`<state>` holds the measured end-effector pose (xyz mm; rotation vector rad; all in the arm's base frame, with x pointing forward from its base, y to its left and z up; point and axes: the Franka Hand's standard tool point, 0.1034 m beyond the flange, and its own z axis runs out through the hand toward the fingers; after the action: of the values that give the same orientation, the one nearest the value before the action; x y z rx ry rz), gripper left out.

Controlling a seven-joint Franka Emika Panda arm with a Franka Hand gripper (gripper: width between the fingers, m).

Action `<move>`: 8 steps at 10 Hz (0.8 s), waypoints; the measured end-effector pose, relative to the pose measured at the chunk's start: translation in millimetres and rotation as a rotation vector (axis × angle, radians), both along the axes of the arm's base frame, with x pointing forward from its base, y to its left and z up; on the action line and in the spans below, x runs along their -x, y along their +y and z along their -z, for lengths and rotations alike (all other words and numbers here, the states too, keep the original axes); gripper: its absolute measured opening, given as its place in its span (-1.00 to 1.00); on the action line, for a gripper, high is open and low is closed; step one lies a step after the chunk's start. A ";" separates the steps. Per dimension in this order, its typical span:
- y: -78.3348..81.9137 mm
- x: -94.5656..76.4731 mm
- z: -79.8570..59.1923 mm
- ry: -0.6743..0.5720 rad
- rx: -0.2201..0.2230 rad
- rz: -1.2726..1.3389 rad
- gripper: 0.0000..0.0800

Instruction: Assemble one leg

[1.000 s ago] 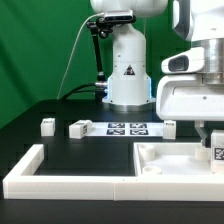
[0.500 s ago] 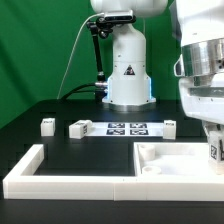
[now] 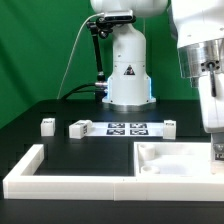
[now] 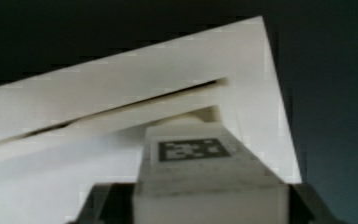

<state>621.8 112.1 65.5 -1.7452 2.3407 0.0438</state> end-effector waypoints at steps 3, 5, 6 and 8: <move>-0.6 0.7 0.8 0.010 -0.006 0.061 -0.25; 1.8 3.2 -1.4 0.058 -0.013 -0.066 0.27; 3.6 -0.2 -3.8 0.059 -0.013 -0.118 0.55; 3.9 -1.7 -4.4 0.051 -0.005 -0.270 0.61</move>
Offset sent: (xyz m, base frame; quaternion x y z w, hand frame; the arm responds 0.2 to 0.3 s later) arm 0.0000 0.0000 0.0000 0.0000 0.0000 0.0000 1.0000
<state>623.5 116.0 70.0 -2.0679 2.1189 0.1383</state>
